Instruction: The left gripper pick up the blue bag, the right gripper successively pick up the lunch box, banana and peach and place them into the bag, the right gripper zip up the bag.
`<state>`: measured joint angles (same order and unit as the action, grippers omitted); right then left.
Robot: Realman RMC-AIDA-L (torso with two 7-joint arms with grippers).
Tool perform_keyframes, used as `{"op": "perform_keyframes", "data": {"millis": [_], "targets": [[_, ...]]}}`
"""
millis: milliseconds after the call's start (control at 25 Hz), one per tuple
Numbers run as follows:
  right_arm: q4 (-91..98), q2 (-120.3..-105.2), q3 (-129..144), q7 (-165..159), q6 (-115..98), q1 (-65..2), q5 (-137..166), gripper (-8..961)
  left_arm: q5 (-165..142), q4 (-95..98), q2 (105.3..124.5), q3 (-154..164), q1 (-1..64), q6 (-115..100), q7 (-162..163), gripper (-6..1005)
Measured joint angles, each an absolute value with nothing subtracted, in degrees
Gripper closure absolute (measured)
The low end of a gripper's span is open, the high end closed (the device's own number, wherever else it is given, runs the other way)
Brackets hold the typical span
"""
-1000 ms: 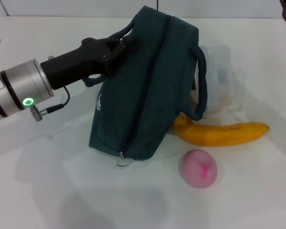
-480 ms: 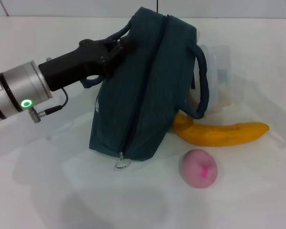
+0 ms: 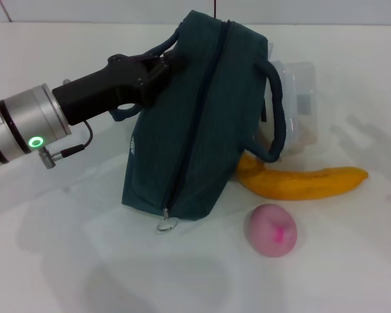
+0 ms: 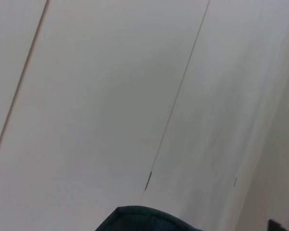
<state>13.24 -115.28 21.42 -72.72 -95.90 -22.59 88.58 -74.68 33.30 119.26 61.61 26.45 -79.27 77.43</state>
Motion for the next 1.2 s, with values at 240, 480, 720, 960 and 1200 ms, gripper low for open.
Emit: {"op": "perform_keyframes", "data": {"millis": [240,480,720,960,1200], "targets": [[15.5,-115.15,23.4,-75.9,-91.1,-25.4,88.9,459,-74.7,33.3,119.27,61.6,26.7,-79.2,77.4,960],[33.9,-114.94,38.8,-96.7,-86.4,-29.1,88.9,208,-74.8,33.2,119.27,61.6,26.8,-79.2,77.4,960],[57.0,-114.64,52.9,-121.7,-75.5,-30.7,100.0,216,-74.8,33.2,119.26,61.6,26.8,-79.2,76.9,960],[60.7,-114.75,54.0,-132.1,-73.2,-38.0,111.2,253,-74.8,33.2,119.27,61.7,26.9,-79.2,76.7,960],[64.7,-115.44,60.3,-138.0,-65.6,-40.5,115.6,247,-74.8,33.2,119.26,61.6,26.9,-79.2,76.0,960]]}}
